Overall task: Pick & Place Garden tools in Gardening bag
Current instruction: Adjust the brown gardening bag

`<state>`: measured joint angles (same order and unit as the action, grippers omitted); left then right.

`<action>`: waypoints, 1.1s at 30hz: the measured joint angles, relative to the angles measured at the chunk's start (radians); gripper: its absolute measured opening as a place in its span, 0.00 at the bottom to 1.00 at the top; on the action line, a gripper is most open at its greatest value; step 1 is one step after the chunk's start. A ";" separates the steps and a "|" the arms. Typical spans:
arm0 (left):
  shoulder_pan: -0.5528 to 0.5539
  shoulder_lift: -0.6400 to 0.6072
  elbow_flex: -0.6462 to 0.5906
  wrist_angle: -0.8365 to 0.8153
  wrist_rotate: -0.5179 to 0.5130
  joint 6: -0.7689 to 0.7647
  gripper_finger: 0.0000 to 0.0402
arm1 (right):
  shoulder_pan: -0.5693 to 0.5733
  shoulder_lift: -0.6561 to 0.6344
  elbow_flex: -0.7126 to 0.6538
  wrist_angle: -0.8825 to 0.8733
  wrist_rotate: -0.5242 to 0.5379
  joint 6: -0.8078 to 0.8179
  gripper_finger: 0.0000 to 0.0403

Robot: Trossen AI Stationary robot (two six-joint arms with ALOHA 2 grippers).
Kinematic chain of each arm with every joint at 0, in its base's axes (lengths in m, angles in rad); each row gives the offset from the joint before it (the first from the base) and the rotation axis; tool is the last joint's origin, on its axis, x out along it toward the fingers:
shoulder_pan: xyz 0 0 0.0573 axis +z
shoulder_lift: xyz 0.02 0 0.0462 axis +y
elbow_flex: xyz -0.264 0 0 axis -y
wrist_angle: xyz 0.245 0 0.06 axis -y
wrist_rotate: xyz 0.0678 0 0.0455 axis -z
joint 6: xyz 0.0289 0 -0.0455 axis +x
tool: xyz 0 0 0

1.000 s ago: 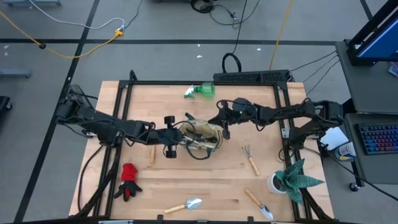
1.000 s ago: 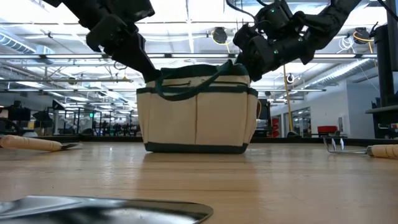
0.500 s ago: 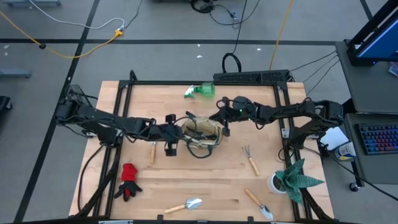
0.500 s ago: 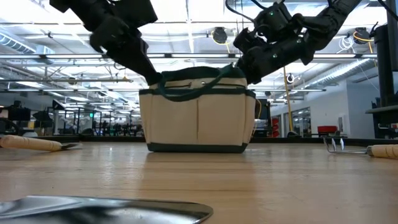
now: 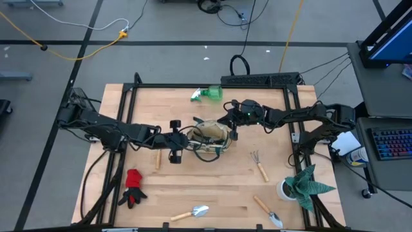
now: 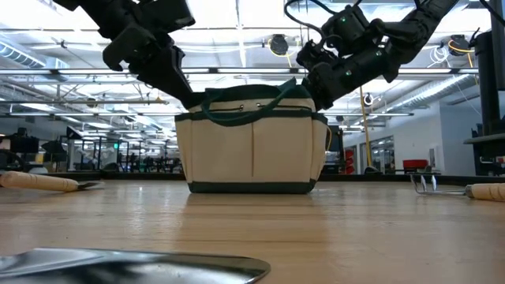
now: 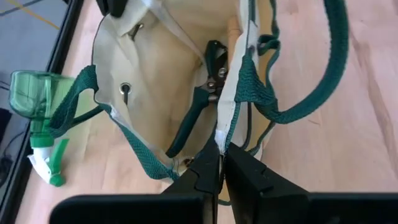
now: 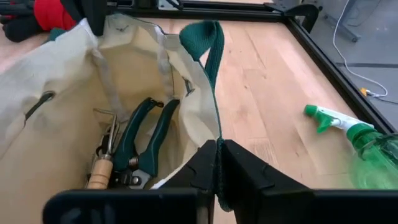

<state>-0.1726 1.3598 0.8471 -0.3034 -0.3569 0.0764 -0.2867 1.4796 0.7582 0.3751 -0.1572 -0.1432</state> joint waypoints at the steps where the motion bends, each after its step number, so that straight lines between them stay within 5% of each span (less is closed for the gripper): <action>1: 0.004 0.000 0.000 0.001 0.001 -0.013 0.06 | 0.000 0.000 0.000 0.002 0.000 0.000 0.07; 13: 0.017 0.000 0.000 0.008 0.048 -0.048 0.08 | 0.000 0.000 0.000 0.022 0.001 0.000 0.33; 25: 0.013 -0.010 0.000 0.023 0.036 -0.005 0.41 | 0.000 -0.005 -0.001 0.069 0.000 0.000 0.43; 33: -0.022 -0.056 0.001 0.023 0.030 -0.034 0.47 | 0.000 -0.039 -0.002 0.057 0.000 -0.003 0.41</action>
<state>-0.1948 1.3035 0.8478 -0.2808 -0.3272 0.0425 -0.2863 1.4407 0.7566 0.4324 -0.1570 -0.1466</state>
